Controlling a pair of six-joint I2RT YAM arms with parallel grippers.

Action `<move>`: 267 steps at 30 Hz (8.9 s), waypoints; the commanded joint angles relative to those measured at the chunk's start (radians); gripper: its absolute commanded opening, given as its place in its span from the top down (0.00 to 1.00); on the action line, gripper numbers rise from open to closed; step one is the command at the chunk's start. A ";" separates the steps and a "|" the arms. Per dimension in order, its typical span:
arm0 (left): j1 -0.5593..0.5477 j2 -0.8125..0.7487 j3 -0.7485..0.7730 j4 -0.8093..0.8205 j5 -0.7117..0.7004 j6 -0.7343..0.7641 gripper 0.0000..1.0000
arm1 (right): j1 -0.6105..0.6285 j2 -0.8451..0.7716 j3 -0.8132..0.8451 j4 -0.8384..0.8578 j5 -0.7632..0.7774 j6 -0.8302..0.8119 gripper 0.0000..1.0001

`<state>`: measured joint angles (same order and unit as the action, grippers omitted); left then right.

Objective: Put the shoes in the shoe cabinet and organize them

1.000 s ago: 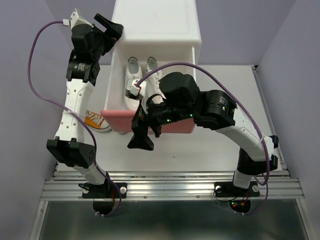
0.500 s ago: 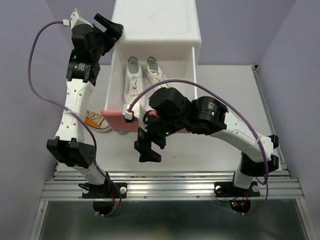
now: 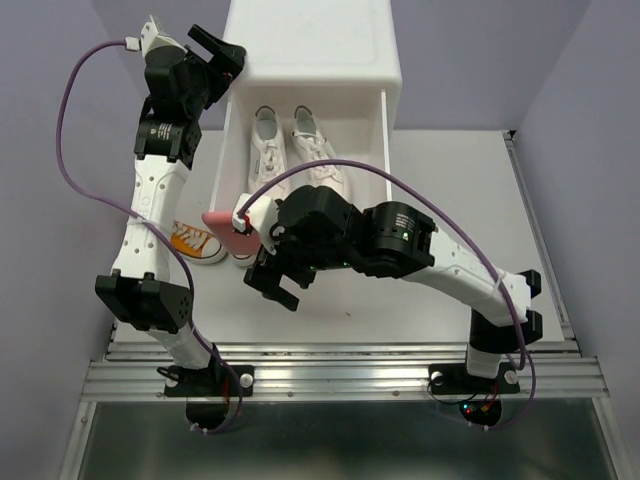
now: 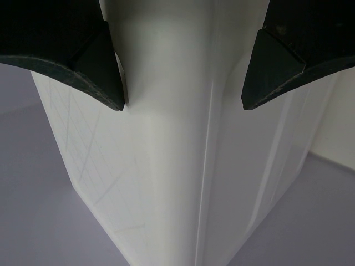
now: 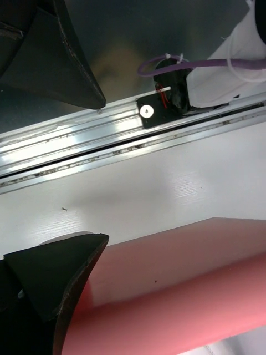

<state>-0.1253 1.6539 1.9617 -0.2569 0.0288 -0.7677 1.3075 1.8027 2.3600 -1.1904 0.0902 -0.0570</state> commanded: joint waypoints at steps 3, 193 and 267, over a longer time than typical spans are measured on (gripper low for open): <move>0.019 0.103 -0.040 -0.401 -0.112 0.145 0.04 | -0.275 0.072 0.088 0.288 0.284 -0.072 0.00; 0.105 -0.017 0.327 -0.249 0.181 0.154 0.01 | -0.670 -0.569 -0.875 0.499 0.464 0.776 0.00; 0.225 -0.112 -0.457 -0.352 0.028 0.239 1.00 | -0.875 -0.482 -0.712 0.152 0.352 0.793 0.00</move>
<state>0.0788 1.7390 1.4185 -0.5709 0.0864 -0.4633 0.4385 1.3689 1.6615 -1.0622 0.4122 0.7376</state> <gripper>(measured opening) 0.099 0.995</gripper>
